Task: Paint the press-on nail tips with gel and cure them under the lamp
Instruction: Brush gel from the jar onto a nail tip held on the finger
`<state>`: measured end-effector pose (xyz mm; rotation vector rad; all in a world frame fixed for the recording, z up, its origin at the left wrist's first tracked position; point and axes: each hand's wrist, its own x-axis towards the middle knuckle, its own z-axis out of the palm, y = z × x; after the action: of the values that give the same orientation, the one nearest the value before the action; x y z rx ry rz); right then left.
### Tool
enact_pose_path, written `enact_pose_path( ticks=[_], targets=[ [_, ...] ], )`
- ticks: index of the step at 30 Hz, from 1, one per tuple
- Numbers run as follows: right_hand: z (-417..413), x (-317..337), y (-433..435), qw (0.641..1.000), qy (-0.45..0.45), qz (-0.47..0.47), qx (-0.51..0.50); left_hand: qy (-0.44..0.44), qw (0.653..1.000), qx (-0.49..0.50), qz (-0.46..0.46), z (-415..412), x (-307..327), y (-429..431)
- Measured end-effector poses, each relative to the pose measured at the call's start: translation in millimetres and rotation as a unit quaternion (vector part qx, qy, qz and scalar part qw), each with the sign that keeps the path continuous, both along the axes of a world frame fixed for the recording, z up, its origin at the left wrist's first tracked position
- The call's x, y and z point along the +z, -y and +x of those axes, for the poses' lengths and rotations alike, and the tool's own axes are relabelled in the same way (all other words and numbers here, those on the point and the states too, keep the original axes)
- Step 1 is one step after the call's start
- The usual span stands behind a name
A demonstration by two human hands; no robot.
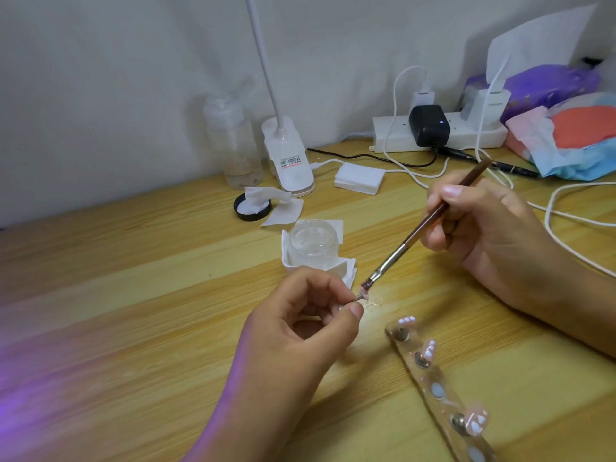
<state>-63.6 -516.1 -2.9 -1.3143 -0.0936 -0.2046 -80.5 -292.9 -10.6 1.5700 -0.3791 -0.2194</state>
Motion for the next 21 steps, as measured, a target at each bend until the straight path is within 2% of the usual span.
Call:
enact_pose_path(
  ticks=[8,14,21],
  targets=[
    [-0.7,-1.3,-1.7,1.0,0.008,-0.013,-0.026,-0.014,1.0,0.008,0.002,1.8,-1.4,-1.6],
    [-0.7,1.3,-0.7,0.999,0.018,0.037,0.013,-0.034,0.999,0.019,-0.01,1.3,-2.3,-2.5],
    [-1.7,-2.2,-1.5,0.999,0.031,-0.019,0.022,-0.034,0.999,0.02,-0.013,0.7,-2.6,-2.3]
  ],
)
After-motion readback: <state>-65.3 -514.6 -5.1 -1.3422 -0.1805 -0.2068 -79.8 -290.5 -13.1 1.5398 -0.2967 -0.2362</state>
